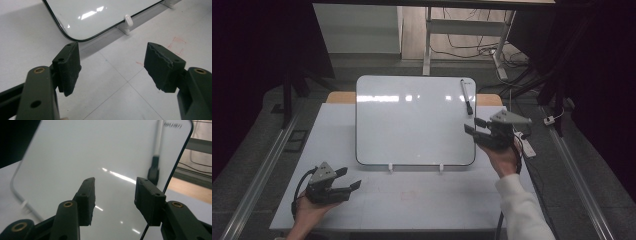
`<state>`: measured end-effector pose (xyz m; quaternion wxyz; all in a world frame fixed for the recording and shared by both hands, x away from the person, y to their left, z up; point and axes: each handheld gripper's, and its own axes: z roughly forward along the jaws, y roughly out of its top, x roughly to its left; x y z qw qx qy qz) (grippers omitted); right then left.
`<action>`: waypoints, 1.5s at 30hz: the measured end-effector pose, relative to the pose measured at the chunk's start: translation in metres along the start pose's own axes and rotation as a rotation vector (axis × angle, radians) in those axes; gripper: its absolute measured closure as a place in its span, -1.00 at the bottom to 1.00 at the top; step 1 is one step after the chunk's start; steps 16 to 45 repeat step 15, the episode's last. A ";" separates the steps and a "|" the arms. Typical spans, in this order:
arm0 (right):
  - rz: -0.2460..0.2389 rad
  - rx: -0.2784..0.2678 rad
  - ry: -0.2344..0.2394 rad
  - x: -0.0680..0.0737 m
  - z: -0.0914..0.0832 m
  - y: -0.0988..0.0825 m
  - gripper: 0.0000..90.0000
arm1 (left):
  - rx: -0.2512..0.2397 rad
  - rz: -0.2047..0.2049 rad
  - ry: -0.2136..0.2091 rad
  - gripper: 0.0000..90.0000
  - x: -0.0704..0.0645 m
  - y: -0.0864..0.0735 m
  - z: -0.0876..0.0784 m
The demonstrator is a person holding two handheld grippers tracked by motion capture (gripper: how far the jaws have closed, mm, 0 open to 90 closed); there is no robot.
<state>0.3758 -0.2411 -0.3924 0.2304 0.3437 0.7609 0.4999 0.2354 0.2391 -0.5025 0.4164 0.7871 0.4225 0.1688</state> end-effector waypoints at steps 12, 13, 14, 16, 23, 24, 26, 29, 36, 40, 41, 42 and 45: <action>-0.010 0.002 0.069 0.009 -0.051 -0.097 0.09 | -0.006 0.001 -0.018 -0.39 -0.001 0.001 0.003; -0.006 0.005 0.070 0.008 -0.051 -0.101 0.09 | -0.006 0.004 -0.017 -0.39 -0.002 0.001 0.004; -0.004 0.005 0.072 0.007 -0.051 -0.103 0.09 | -0.005 0.005 -0.018 -0.39 -0.002 0.002 0.004; -0.004 0.007 0.074 0.006 -0.051 -0.105 0.09 | -0.005 0.006 -0.019 -0.40 -0.002 0.002 0.004; -0.004 0.007 0.074 0.006 -0.051 -0.105 0.09 | -0.005 0.006 -0.019 -0.40 -0.002 0.002 0.004; -0.004 0.007 0.074 0.006 -0.051 -0.105 0.09 | -0.005 0.006 -0.019 -0.40 -0.002 0.002 0.004; -0.004 0.007 0.074 0.006 -0.051 -0.105 0.09 | -0.005 0.006 -0.019 -0.40 -0.002 0.002 0.004; -0.004 0.007 0.074 0.006 -0.051 -0.105 0.09 | -0.005 0.006 -0.019 -0.40 -0.002 0.002 0.004; -0.004 0.007 0.074 0.006 -0.051 -0.105 0.09 | -0.005 0.006 -0.019 -0.40 -0.002 0.002 0.004; -0.004 0.007 0.074 0.006 -0.051 -0.105 0.09 | -0.005 0.006 -0.019 -0.40 -0.002 0.002 0.004; -0.004 0.007 0.074 0.006 -0.051 -0.105 0.09 | -0.005 0.006 -0.019 -0.40 -0.002 0.002 0.004; -0.004 0.007 0.074 0.006 -0.051 -0.105 0.09 | -0.005 0.006 -0.019 -0.40 -0.002 0.002 0.004; -0.004 0.007 0.074 0.006 -0.051 -0.105 0.09 | -0.005 0.006 -0.019 -0.40 -0.002 0.002 0.004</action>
